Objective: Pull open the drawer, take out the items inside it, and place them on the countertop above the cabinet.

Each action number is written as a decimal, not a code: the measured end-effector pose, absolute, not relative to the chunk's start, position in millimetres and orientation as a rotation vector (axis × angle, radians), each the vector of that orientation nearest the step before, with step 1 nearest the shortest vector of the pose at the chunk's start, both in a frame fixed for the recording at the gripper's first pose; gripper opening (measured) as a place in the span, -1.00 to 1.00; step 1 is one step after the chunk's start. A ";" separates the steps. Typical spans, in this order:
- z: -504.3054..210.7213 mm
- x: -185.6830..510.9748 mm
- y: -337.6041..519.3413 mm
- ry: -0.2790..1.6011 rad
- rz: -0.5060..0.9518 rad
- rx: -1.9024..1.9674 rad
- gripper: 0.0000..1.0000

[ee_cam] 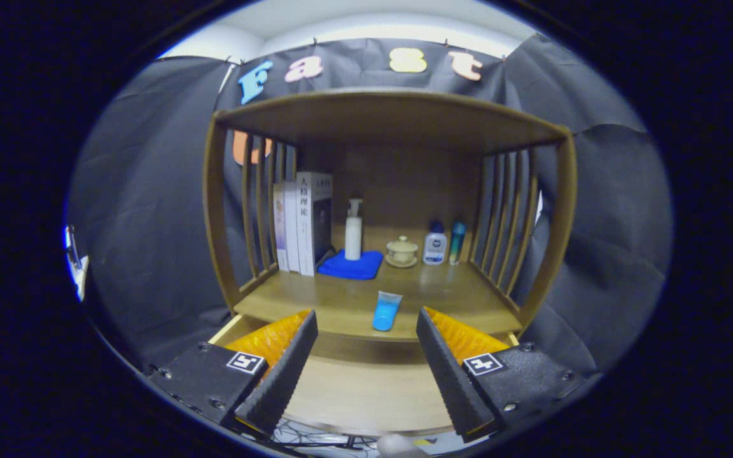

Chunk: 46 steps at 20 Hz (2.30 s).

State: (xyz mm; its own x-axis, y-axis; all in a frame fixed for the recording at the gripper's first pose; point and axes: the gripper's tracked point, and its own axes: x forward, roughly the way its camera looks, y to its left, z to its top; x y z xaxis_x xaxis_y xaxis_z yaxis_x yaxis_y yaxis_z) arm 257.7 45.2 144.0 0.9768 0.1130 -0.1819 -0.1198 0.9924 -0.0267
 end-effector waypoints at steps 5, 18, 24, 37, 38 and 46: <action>113.1 201.0 45.0 0.093 0.145 0.022 0.98; 17.1 155.6 2.3 0.051 0.057 0.063 0.98; -18.4 164.7 10.5 0.065 0.055 0.004 0.98; -54.9 194.0 26.1 0.076 -0.033 -0.100 0.99; -54.6 196.4 29.1 0.070 -0.033 -0.110 0.99; -52.7 224.7 30.3 0.117 -0.003 -0.046 0.98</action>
